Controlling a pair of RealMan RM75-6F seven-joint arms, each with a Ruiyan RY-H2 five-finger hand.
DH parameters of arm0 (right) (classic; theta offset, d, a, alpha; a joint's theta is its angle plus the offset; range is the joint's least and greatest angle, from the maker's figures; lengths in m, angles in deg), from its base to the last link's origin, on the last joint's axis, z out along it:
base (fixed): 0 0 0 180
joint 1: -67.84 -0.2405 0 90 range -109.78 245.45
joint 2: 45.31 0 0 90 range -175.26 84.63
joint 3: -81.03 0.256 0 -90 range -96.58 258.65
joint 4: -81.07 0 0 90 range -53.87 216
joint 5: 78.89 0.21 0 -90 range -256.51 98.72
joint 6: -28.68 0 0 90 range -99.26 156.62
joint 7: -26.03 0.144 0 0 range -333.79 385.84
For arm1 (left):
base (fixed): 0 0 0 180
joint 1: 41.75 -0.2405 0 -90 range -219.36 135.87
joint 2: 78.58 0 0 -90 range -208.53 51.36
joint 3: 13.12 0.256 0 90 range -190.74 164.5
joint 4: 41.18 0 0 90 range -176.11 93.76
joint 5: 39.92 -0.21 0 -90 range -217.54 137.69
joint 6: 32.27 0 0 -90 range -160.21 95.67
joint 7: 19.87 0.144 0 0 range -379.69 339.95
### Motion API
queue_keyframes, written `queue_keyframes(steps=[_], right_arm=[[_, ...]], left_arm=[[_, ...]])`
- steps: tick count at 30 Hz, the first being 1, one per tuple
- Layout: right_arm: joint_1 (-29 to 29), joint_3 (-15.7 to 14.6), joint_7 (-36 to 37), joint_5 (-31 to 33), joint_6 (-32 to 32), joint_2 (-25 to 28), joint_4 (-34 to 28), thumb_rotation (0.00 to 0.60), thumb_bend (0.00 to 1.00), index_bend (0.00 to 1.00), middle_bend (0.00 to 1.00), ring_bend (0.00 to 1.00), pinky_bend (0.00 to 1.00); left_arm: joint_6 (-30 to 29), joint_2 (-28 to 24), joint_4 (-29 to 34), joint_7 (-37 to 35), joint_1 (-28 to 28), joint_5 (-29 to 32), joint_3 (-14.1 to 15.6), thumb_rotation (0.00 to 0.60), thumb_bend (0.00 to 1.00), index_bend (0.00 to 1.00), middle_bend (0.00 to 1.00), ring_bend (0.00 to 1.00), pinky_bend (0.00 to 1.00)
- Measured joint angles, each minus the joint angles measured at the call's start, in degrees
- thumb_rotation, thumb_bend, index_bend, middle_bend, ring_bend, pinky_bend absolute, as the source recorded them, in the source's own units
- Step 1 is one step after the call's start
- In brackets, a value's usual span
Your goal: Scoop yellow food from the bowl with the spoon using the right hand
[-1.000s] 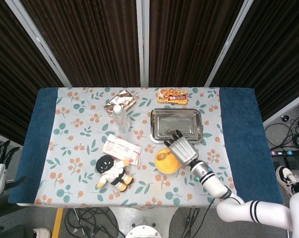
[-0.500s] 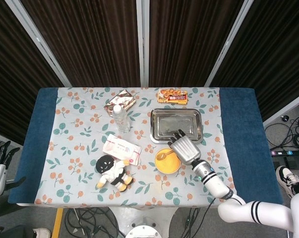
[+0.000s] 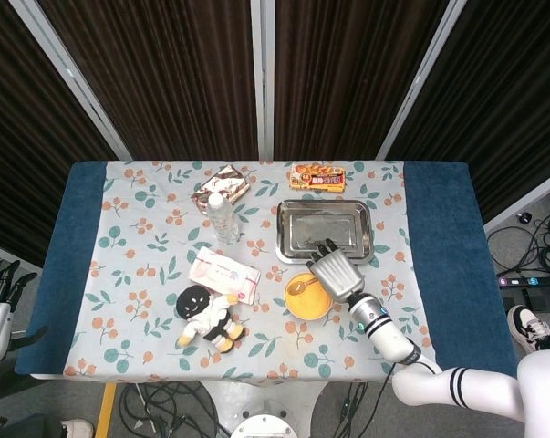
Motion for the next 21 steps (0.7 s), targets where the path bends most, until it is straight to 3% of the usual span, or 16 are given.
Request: queue_keyframes(steps=[21], right_arm=[[-1.35,-0.1,-0.51,1.35,-0.45,-1.39,1.29,0.6,0.33,0.53,0.35,0.19,0.17]], left_arm=[[0.59,0.62,-1.4,-0.87,0.08,0.54,-0.23,0.6,0.0,0.22,0.11,0.09,0.12]])
